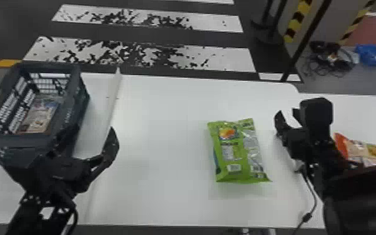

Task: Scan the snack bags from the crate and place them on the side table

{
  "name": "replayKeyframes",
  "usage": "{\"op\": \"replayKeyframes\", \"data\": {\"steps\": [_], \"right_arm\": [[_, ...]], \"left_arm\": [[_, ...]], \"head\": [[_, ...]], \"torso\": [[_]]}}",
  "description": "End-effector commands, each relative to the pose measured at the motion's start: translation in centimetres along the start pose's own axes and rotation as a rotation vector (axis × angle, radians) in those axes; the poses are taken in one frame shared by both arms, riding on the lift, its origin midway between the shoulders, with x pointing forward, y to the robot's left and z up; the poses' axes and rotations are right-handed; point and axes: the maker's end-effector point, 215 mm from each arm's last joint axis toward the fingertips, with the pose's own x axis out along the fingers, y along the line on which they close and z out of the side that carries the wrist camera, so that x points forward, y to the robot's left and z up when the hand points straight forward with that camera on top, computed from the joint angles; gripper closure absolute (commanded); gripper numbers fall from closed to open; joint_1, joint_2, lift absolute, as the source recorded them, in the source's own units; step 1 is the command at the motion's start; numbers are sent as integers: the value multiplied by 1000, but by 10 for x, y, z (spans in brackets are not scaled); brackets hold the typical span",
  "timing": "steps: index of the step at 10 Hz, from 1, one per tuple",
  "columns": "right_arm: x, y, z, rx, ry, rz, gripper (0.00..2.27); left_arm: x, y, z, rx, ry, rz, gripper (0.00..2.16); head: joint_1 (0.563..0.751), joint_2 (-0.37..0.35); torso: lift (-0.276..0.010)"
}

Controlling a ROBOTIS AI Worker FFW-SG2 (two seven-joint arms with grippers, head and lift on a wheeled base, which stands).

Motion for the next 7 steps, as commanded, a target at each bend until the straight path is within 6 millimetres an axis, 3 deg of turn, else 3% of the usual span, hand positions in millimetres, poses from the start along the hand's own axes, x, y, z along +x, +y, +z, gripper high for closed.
{"op": "replayKeyframes", "data": {"steps": [1,3,7], "right_arm": [[0,-26,-25,5,48,-34,73],[6,-45,-58,-4,111,-51,56],[22,-35,-115,36,269,69,63]], "left_arm": [[0,0,-1,-2,1,0,87],[0,0,-1,-2,2,-1,87],[0,-1,-2,-2,3,-3,87]], "head": [[695,-128],[695,-171],[695,-213]], "torso": [[-81],[-81],[-81]]}}
